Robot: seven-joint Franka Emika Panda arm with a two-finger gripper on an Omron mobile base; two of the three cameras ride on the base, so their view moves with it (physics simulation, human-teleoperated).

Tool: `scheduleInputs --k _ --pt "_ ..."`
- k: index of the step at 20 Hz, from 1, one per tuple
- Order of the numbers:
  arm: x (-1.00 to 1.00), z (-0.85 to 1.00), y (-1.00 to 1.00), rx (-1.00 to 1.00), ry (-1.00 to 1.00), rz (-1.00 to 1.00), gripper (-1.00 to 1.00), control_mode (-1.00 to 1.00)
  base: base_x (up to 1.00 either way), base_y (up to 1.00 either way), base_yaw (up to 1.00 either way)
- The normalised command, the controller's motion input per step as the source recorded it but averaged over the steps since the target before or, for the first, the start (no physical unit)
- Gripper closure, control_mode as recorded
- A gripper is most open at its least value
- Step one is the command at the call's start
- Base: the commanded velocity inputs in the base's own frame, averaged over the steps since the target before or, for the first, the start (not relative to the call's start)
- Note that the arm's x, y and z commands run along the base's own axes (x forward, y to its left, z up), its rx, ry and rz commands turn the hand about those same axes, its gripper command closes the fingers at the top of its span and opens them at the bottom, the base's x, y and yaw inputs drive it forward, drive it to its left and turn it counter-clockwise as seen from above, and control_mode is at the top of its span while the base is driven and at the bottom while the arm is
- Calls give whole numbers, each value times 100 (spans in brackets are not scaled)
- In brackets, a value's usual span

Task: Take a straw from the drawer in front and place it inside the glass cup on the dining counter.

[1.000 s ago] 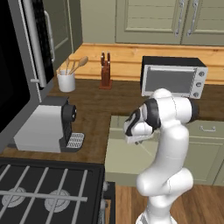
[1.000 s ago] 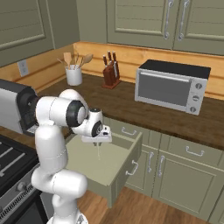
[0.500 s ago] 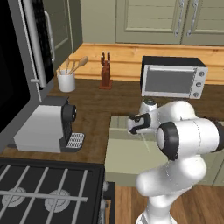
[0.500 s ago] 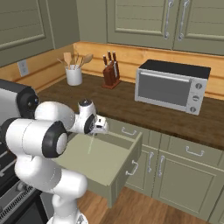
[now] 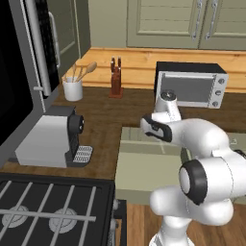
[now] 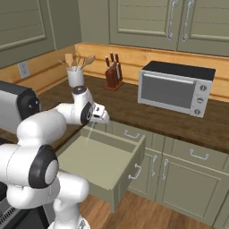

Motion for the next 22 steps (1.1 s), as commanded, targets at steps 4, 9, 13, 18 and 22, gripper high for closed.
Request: scheduleInputs --k 4,9,13,18,22 --pt "-21 100 0 3 -2 -11 100 -100 0 0 0" --pt "-31 89 0 4 -5 -5 100 -100 0 0 0" --pt "-63 64 0 1 -14 0 100 -100 0 0 0" --pt "-70 32 -9 0 -10 0 100 -100 0 0 0" --pt "-29 1 -18 0 0 0 100 -100 0 0 0"
